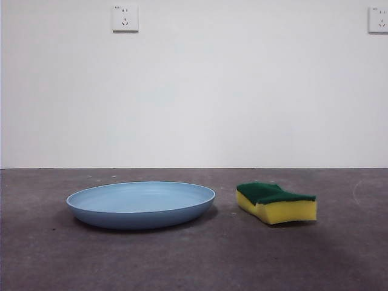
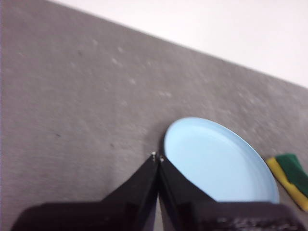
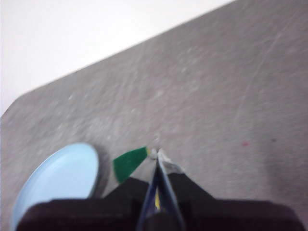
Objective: Pick up the plate,pick up the cloth,clean the plate with the cloth
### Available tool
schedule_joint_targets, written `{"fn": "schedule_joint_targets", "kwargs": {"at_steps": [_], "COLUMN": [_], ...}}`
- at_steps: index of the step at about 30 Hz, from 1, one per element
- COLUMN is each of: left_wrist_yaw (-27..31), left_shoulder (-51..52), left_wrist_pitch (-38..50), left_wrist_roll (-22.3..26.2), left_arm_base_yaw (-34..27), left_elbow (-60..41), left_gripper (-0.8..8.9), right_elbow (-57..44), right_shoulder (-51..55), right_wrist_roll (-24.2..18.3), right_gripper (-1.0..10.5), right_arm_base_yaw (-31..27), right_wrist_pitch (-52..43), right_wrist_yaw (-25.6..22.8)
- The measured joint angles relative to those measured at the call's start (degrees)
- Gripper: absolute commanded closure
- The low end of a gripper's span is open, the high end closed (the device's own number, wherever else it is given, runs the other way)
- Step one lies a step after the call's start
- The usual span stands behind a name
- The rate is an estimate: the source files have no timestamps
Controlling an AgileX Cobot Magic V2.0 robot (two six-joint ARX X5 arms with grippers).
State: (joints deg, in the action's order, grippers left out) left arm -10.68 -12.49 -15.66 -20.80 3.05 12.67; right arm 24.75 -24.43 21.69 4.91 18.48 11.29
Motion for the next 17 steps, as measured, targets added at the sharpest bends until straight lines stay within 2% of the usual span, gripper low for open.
{"fn": "schedule_joint_targets", "kwargs": {"at_steps": [4,7,14,15,17], "left_wrist_yaw": [-4.8,-8.7,-13.7,-13.8,-14.2], "left_shoulder": [-7.9,-14.2,-29.2,-30.7,-33.8], "left_wrist_pitch": [-1.1,-3.6,-15.1,-16.7,-19.9], "left_wrist_roll": [0.0,0.8,8.5,9.6,11.8], "left_arm_base_yaw": [0.0,0.0,0.0,0.0,0.0], "left_elbow": [5.2,9.8,22.4,23.8,26.6], "left_gripper": [8.2,8.2,8.18,8.17,8.08], "right_elbow": [8.6,15.1,26.9,27.6,28.2], "right_shoulder": [-8.9,-15.6,-29.8,-31.1,-33.5], "right_wrist_roll": [-3.7,-8.0,-17.2,-17.9,-18.8], "right_gripper": [9.5,9.5,9.4,9.1,7.6], "right_arm_base_yaw": [0.0,0.0,0.0,0.0,0.0], "right_wrist_pitch": [5.6,11.6,27.8,28.7,29.1], "right_wrist_yaw": [4.1,5.2,5.2,5.2,5.2]}}
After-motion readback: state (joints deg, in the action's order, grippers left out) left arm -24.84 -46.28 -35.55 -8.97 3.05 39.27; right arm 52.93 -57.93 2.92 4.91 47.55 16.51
